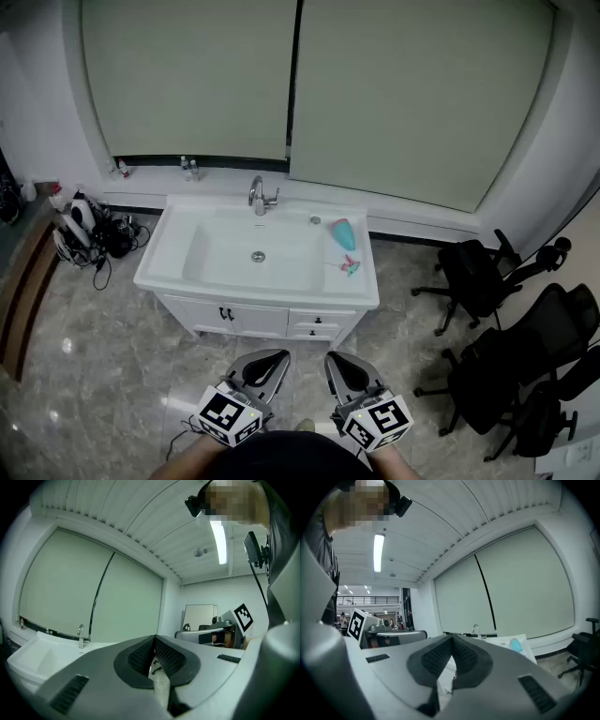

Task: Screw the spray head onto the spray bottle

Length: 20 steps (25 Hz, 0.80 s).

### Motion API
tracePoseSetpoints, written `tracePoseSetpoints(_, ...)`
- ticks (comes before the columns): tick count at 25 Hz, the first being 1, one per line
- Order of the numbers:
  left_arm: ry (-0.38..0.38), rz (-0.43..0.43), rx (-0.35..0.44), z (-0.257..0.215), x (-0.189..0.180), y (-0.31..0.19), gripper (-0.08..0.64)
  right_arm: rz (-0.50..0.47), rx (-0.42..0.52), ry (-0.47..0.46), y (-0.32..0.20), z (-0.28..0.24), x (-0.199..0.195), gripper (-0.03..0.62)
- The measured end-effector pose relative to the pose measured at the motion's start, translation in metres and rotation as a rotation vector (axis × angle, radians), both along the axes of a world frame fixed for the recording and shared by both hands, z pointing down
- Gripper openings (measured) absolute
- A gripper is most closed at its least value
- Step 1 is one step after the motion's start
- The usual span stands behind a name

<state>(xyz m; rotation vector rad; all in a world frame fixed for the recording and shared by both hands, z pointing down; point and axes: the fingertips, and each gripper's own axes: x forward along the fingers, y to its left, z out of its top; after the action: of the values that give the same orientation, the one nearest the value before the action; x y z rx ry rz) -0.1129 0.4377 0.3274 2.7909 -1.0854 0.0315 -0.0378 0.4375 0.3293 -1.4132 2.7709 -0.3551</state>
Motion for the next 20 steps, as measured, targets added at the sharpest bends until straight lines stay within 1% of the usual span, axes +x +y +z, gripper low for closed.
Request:
tracePoseSetpoints(15, 0.0, 0.0, -0.014, 0.0027, 0.0044, 0.0038, 0.005, -0.009, -0.002, 0.003, 0.0033, -0.0009, 0.0029, 0.0)
tracePoseSetpoints(18, 0.004, 0.0, -0.017, 0.0034, 0.0056, 0.0044, 0.005, -0.008, -0.01, -0.013, 0.0043, -0.0005, 0.005, 0.0)
tracePoseSetpoints(20, 0.006, 0.003, -0.019, 0.0036, 0.0067, 0.004, 0.005, -0.024, -0.012, -0.038, 0.0048, -0.002, 0.004, 0.0)
